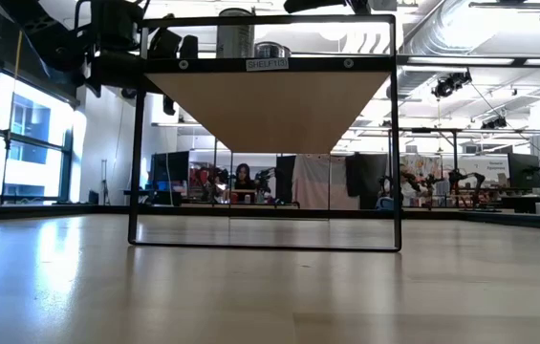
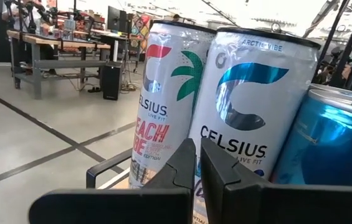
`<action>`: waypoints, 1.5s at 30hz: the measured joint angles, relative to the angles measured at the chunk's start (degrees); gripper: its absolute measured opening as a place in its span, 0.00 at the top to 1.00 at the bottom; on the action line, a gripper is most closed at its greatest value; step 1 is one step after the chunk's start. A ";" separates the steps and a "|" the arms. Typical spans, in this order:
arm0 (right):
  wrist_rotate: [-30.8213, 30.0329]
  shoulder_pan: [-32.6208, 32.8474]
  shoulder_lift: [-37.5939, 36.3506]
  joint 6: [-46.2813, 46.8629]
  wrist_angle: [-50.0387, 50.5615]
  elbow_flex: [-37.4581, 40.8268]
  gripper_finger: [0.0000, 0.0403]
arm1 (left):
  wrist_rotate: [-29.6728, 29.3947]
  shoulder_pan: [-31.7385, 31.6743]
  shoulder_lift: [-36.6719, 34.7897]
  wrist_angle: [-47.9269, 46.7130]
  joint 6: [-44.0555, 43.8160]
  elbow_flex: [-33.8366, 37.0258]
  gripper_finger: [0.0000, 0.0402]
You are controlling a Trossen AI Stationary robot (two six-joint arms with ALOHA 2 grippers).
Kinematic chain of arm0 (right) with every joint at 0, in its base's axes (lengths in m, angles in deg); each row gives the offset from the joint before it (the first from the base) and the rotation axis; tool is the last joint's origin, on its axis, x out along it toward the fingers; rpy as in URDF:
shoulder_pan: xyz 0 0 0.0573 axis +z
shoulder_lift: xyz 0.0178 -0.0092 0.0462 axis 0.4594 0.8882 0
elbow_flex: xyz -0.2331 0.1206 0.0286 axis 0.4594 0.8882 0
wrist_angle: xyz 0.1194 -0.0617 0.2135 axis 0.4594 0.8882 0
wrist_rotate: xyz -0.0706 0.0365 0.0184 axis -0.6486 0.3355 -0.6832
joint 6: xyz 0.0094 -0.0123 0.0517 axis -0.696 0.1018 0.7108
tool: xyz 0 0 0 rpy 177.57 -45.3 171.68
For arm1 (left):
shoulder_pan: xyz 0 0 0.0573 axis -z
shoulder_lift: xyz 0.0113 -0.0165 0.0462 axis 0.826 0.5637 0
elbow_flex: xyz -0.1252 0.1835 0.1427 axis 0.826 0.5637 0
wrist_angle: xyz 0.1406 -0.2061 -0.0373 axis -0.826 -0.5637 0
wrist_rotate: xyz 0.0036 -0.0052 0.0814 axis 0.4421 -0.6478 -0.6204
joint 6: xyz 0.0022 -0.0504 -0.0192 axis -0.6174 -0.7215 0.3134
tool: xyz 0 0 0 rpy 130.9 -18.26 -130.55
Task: Place canned beverage on shelf
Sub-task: Adjust the soda cans on the shelf
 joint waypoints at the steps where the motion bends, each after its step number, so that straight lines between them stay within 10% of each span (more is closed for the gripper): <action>1: 0.00 0.00 0.00 -0.02 0.00 0.00 1.00 | -0.10 0.15 0.00 0.00 0.02 0.00 1.00; 45: 1.14 0.01 0.04 0.00 -1.31 0.00 1.00 | -1.71 1.57 -0.45 -3.26 3.69 -2.85 1.00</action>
